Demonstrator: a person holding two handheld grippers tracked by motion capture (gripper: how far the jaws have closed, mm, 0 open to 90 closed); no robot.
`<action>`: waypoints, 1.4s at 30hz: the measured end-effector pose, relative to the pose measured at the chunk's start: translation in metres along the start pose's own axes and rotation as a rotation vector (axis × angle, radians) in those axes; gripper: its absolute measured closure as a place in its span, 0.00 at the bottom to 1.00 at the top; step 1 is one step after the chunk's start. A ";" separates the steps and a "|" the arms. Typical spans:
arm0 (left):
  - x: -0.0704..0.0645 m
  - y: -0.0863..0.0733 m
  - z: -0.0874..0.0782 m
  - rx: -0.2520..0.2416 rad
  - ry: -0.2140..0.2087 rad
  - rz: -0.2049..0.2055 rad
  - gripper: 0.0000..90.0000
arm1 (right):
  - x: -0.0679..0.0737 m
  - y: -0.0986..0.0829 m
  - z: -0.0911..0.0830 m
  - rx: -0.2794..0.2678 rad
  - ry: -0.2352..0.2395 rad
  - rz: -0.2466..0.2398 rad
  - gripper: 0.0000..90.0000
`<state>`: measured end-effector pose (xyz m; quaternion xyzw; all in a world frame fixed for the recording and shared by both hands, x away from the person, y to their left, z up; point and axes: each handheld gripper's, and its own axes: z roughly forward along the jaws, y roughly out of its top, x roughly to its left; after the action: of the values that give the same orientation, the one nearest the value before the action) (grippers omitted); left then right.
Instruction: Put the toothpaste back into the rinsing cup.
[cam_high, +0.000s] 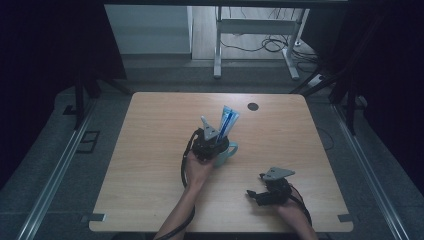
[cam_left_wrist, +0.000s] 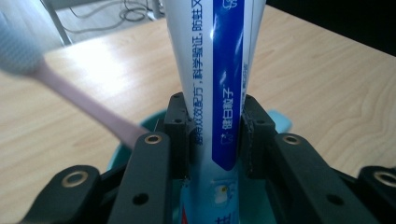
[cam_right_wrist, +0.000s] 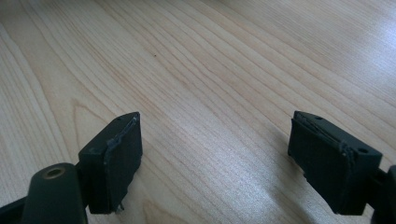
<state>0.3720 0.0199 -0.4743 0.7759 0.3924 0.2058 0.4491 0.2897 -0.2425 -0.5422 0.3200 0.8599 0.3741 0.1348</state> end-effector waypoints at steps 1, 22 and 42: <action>0.000 -0.001 0.000 0.006 0.000 0.000 0.75 | 0.000 0.000 0.000 0.000 0.000 0.000 0.19; -0.001 0.006 -0.009 0.052 -0.047 0.000 0.61 | 0.000 0.000 0.000 0.000 -0.001 -0.001 0.19; -0.006 0.009 -0.028 -0.019 -0.064 0.005 0.45 | 0.000 0.000 0.000 -0.001 -0.002 -0.003 0.19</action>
<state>0.3537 0.0277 -0.4523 0.7787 0.3740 0.1856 0.4683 0.2898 -0.2425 -0.5422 0.3187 0.8602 0.3741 0.1364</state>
